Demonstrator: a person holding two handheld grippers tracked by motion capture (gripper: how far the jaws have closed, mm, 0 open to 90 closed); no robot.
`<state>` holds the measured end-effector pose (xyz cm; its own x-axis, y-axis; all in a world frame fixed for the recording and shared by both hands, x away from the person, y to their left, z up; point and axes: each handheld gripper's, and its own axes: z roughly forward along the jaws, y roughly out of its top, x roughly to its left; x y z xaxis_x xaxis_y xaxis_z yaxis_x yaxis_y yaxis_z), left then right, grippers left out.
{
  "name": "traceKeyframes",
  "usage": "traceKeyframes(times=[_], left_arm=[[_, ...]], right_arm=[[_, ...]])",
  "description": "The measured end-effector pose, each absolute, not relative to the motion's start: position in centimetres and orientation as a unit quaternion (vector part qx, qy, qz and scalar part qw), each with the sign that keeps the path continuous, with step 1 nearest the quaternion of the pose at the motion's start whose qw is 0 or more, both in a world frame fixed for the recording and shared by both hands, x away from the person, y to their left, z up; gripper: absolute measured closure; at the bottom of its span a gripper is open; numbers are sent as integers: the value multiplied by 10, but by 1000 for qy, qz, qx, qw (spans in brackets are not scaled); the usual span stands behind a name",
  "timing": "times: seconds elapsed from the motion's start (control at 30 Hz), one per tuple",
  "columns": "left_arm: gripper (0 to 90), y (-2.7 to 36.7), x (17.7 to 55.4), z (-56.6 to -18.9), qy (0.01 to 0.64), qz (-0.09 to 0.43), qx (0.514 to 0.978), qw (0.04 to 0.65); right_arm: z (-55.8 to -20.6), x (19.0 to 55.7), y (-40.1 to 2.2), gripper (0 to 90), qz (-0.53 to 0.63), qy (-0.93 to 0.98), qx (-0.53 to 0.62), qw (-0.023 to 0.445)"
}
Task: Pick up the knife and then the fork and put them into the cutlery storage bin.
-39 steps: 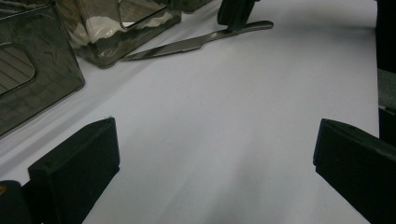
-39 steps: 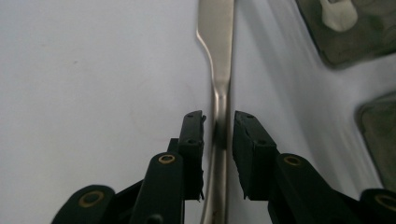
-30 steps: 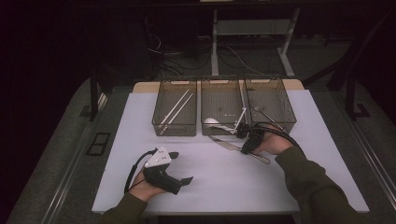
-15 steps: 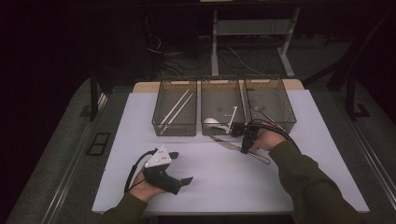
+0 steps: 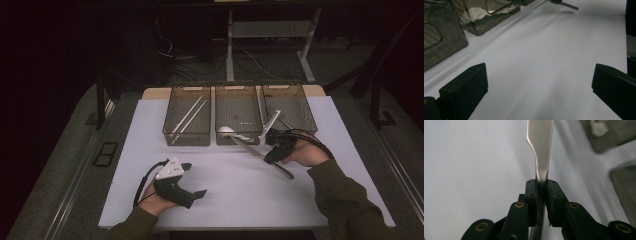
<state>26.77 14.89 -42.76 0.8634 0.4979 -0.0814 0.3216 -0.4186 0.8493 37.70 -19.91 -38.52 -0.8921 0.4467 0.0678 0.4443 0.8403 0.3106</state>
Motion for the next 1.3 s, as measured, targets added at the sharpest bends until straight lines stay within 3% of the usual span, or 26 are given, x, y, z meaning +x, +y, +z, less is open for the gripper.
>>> traceKeyframes(times=[0.47,0.8,1.0,1.3], left_arm=[[0,149,270,-427,249,92,834,484],[0,150,270,-427,247,89,835,483],[0,151,269,-427,247,87,834,485],[0,150,270,-428,245,86,836,483]], right_arm=[[-330,394,-245,800,275,905,317,72],[-301,439,-279,799,306,861,381,142],[-313,471,-293,799,287,842,421,176],[-360,487,-310,798,231,845,461,142]])
